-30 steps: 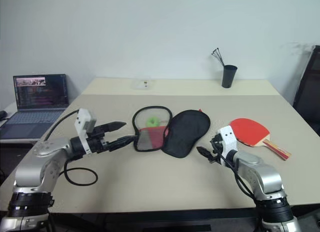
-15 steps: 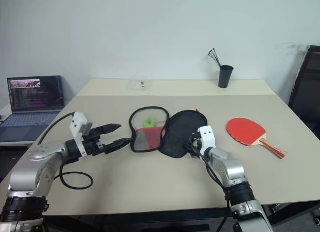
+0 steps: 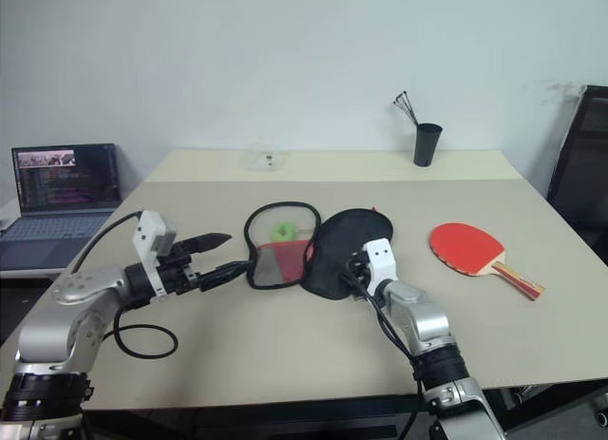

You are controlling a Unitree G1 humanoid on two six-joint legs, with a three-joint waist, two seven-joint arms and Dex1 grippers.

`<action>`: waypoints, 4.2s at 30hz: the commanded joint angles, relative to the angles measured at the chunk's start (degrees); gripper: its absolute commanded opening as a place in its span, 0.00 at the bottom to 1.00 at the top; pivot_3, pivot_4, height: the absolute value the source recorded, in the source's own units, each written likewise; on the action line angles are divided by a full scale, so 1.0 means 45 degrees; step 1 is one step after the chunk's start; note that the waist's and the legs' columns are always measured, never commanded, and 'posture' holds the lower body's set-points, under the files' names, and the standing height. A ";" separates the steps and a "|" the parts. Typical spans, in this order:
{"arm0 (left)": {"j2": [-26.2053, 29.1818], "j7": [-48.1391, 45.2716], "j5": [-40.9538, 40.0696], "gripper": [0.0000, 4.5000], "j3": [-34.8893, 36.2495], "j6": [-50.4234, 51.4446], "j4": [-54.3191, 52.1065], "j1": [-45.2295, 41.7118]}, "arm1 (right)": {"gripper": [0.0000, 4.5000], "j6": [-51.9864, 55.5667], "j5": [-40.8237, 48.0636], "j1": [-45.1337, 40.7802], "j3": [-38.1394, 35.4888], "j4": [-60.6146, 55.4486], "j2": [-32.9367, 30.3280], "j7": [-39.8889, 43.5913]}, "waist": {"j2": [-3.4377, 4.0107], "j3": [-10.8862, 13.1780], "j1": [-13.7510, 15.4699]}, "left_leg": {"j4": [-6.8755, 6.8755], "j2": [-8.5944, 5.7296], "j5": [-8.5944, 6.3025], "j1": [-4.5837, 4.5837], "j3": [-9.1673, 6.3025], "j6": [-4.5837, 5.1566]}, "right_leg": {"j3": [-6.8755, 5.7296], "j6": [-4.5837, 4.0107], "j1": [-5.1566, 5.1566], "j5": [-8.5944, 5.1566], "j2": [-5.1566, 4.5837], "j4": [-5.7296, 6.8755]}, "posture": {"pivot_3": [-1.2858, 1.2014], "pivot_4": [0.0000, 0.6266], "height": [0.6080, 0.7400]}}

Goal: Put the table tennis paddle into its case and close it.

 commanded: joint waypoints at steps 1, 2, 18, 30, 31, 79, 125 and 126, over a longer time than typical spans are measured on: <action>0.0147 -0.0037 -0.0145 1.00 0.0049 -0.0168 -0.0448 -0.0059 | 0.38 0.0078 0.0213 -0.0671 -0.0512 0.0142 0.0067 -0.0155 | 0.0001 0.0001 0.0000 | 0.0000 -0.0001 0.0000 -0.0001 0.0000 0.0000 | -0.0001 -0.0007 0.0000 0.0004 0.0000 0.0000 | 0.52 0.24 1.00; 0.0142 -0.0057 -0.0124 1.00 0.0010 -0.0180 -0.0434 -0.0082 | 0.29 0.0123 0.0273 -0.0940 -0.0711 0.0421 -0.0005 -0.0184 | 0.0001 0.0001 0.0001 | 0.0001 -0.0004 0.0000 -0.0002 0.0001 0.0000 | 0.0000 -0.0010 0.0000 0.0006 -0.0002 0.0000 | 0.52 0.24 1.00; -0.0253 -0.0397 -0.0399 1.00 -0.0881 -0.0016 -0.0944 -0.0023 | 0.01 0.1901 0.0907 -0.2401 -0.2252 0.2406 -0.2039 0.0563 | 0.0002 0.0001 0.0013 | -0.0003 -0.0015 0.0000 -0.0018 0.0001 0.0000 | -0.0006 -0.0040 -0.0002 0.0024 -0.0012 -0.0014 | 0.52 0.24 1.00; -0.0542 -0.0745 -0.0332 1.00 -0.1579 -0.0160 -0.0509 -0.0675 | 0.01 0.2397 0.0924 -0.2279 -0.2563 0.2108 -0.3475 0.0816 | 0.0003 0.0002 0.0023 | -0.0003 -0.0019 0.0000 -0.0018 0.0004 0.0001 | -0.0003 -0.0031 -0.0002 0.0018 -0.0007 -0.0015 | 0.52 0.24 1.00; -0.0541 -0.0783 -0.0313 1.00 -0.1617 -0.0186 -0.0463 -0.0713 | 0.01 0.2431 0.0928 -0.2244 -0.2593 0.2085 -0.3532 0.0821 | 0.0003 0.0002 0.0022 | -0.0003 -0.0019 0.0000 -0.0018 0.0005 0.0001 | -0.0001 -0.0030 -0.0003 0.0018 -0.0006 -0.0015 | 0.52 0.24 1.00; -0.1196 -0.1391 -0.0218 1.00 -0.2595 -0.0484 -0.0451 -0.2029 | 0.99 -0.3174 -0.1534 -0.2539 -0.1665 0.8732 -1.0958 0.6899 | 0.0022 0.0015 -0.0015 | -0.0003 -0.0043 -0.0001 0.0004 0.0043 0.0002 | 0.0018 0.0015 0.0006 -0.0008 0.0034 -0.0032 | 0.52 0.24 1.00; -0.1101 -0.1746 0.0077 1.00 -0.2723 -0.0783 -0.0253 -0.2020 | 0.24 0.2198 -0.0406 0.0901 -0.3344 0.1077 -0.8509 0.4647 | 0.0008 0.0010 -0.0238 | -0.0029 -0.0005 -0.0004 0.0123 0.0154 -0.0001 | 0.0228 -0.0005 0.0008 0.0009 0.0114 -0.0002 | 0.52 0.24 1.00; -0.1102 -0.1745 0.0080 1.00 -0.2737 -0.0789 -0.0235 -0.2030 | 0.24 0.2423 -0.0363 0.1053 -0.3396 0.0692 -0.8342 0.4394 | 0.0008 0.0010 -0.0245 | -0.0028 -0.0007 -0.0004 0.0126 0.0155 -0.0001 | 0.0231 -0.0004 0.0008 0.0010 0.0114 0.0000 | 0.52 0.24 1.00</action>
